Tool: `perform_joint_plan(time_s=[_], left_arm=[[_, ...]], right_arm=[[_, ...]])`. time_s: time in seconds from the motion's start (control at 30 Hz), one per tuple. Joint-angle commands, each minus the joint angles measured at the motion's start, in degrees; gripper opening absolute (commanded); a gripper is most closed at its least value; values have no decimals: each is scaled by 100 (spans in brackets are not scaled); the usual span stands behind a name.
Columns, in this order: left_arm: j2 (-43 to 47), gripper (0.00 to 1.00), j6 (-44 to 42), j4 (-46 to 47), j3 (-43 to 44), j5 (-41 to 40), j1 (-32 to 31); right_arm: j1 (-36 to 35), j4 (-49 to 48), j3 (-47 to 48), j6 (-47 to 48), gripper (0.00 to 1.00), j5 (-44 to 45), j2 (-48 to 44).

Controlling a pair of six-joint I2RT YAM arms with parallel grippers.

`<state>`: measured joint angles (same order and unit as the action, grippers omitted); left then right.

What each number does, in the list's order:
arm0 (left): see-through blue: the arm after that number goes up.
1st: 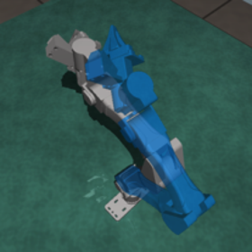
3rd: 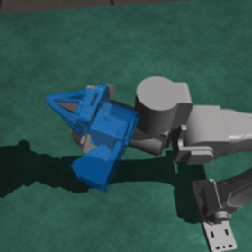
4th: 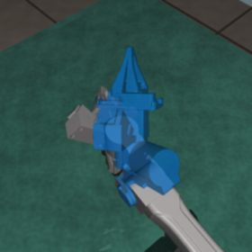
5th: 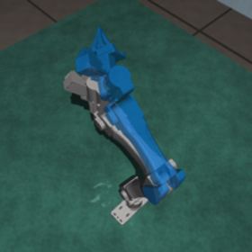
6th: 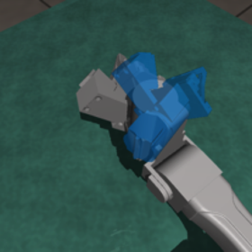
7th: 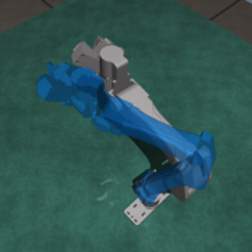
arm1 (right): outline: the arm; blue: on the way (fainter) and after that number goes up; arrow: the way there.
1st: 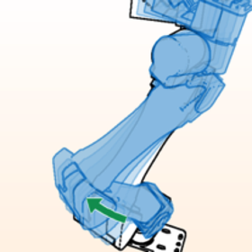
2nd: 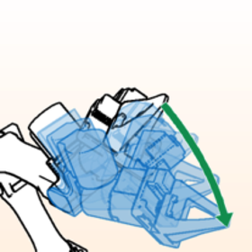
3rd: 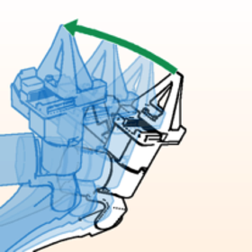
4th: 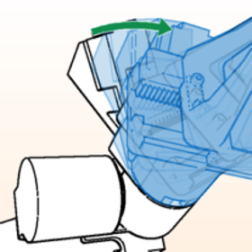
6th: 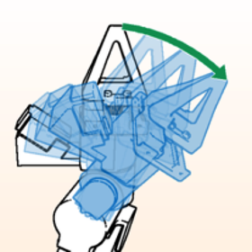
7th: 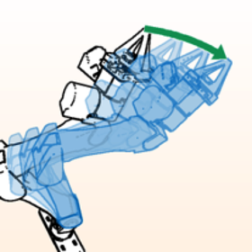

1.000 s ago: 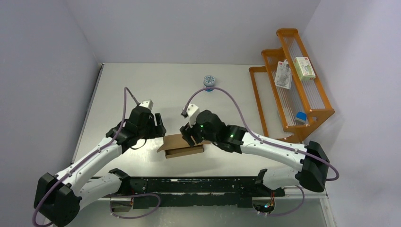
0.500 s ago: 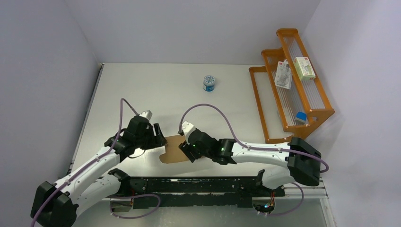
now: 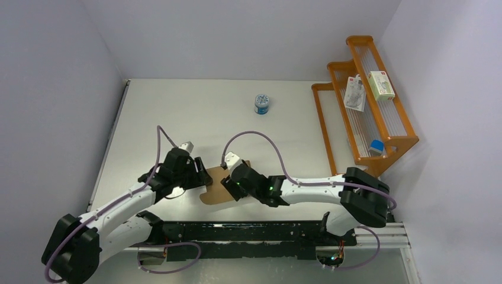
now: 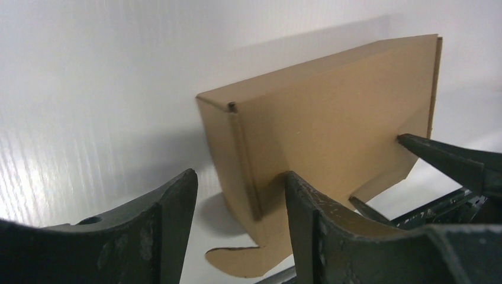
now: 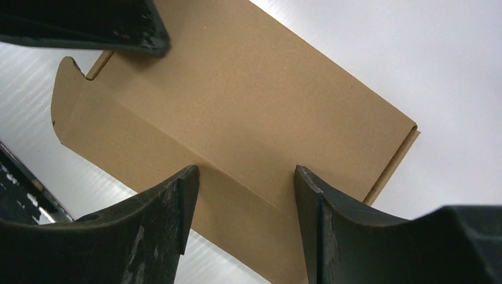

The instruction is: Fold the paper box

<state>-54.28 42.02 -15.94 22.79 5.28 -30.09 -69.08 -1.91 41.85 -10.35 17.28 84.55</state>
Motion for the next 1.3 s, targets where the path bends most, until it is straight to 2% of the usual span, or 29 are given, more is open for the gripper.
perform_joint_plan(time_s=[0.0, 0.27, 0.5, 0.73, 0.93, 1.07, 1.27], left_arm=[[-389, 61, -57, 750, 17, -425, 12], [-1298, 59, -424, 1533, 460, -1118, 62], [-2139, 57, -546, 2321, 702, -946, 112], [-2671, 59, -592, 2889, 690, -585, 117], [-2005, 64, -599, 2997, 526, -517, 178], [-1231, 69, -712, 2442, 542, -1167, 187], [-140, 77, -557, 2345, -39, -1913, 220]], right_arm=[[138, -336, 286, 232, 64, 17, 382], [996, -415, 646, 403, 66, -363, 273], [1906, -450, 217, 70, 66, -562, -254], [2087, -746, -322, -218, 62, -857, -361], [1756, -195, 68, 826, 63, -633, -590], [1340, 76, 346, 1286, 65, -411, -613], [444, 437, 768, 1859, 67, 239, -126]])
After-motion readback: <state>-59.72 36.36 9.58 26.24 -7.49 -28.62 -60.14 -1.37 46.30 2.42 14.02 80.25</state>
